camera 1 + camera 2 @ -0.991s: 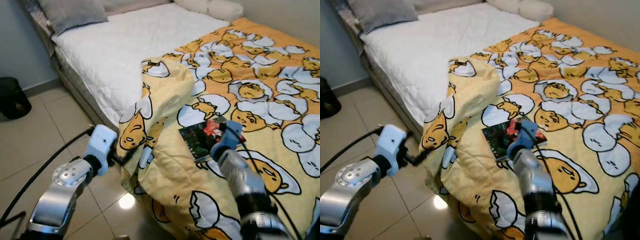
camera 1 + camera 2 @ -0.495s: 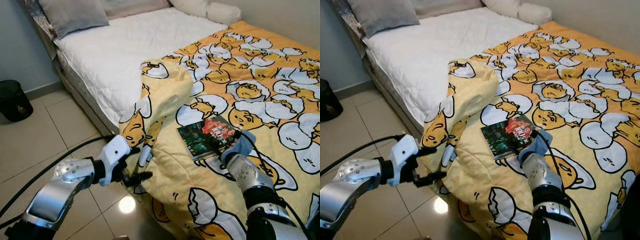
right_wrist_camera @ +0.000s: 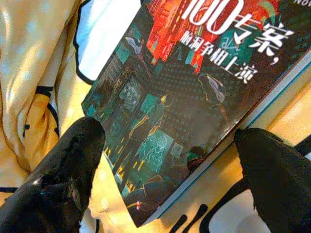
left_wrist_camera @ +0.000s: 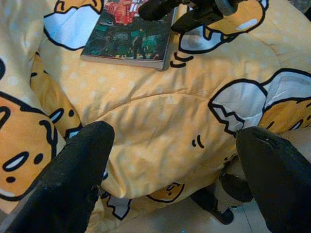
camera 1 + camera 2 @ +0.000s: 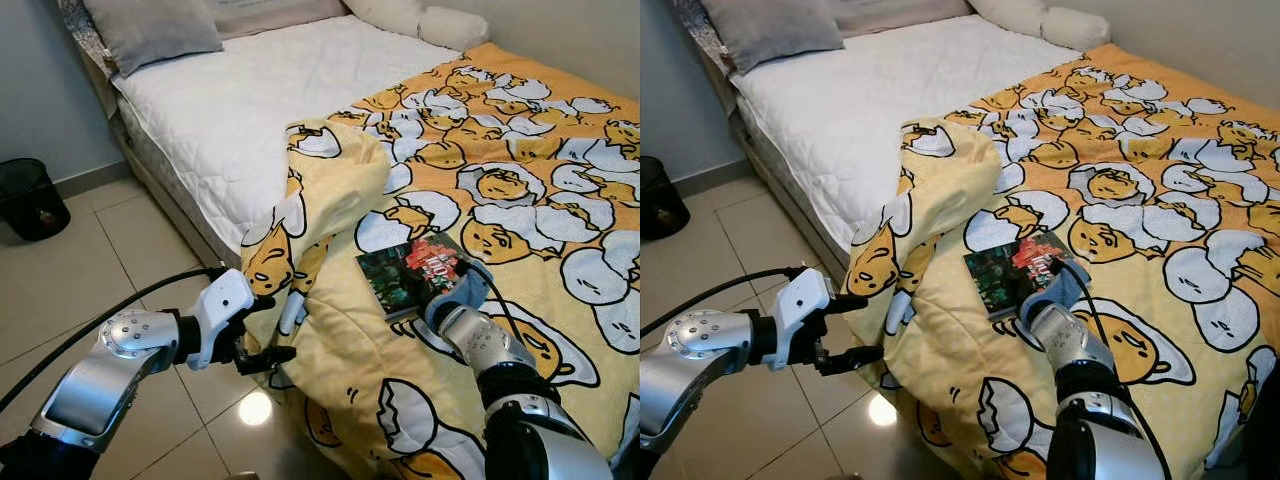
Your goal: Clean up the room
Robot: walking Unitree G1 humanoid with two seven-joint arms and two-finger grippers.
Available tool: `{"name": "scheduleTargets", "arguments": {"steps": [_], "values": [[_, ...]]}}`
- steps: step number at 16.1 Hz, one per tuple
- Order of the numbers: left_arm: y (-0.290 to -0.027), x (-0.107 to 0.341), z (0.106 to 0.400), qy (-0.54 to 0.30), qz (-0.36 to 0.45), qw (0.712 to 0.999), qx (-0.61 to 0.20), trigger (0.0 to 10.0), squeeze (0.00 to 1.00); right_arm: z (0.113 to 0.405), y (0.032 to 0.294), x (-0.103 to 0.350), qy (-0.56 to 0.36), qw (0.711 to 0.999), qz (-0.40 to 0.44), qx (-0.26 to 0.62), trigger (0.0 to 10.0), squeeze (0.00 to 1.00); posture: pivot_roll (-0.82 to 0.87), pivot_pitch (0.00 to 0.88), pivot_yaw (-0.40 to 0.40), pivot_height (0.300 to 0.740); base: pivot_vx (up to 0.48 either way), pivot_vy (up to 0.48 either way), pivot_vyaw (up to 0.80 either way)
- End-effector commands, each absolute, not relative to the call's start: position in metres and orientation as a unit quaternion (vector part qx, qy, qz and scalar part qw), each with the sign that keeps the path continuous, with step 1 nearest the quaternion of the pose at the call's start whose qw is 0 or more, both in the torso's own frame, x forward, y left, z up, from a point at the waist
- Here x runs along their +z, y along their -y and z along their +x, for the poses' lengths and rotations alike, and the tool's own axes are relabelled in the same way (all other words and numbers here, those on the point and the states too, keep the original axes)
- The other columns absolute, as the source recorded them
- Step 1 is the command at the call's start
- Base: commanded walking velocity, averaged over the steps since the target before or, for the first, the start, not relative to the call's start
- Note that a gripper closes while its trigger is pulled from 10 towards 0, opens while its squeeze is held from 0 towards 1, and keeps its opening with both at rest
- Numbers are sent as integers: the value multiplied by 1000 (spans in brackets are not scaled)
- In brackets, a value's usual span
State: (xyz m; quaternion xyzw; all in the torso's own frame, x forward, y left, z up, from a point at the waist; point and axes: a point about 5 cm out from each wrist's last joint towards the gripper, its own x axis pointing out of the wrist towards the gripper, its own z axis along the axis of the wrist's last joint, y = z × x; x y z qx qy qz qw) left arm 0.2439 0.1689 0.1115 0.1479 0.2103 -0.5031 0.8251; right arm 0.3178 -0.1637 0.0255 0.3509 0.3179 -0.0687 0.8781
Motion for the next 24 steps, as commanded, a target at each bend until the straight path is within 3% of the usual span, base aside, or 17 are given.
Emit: {"name": "scheduleTargets", "arguments": {"steps": [1,10,17,24], "values": [[-171,112,243,-213,146,823,-506,10000,0,318,161,24,-328,873,354,-68,10000,0,26,0,-42,740,0,0,0],[-174,113,241,-216,151,820,-508,10000,0,317,148,17,-323,840,432,-62,10000,0,52,0,-34,740,0,0,0],[-175,119,232,-215,150,822,-506,10000,0,302,152,-6,-317,831,433,-143,10000,0,102,0,-12,740,0,0,0],[-171,118,227,-216,141,823,-506,10000,0,334,155,33,-169,811,547,-124,9843,0,95,0,-8,740,0,0,0]]}}
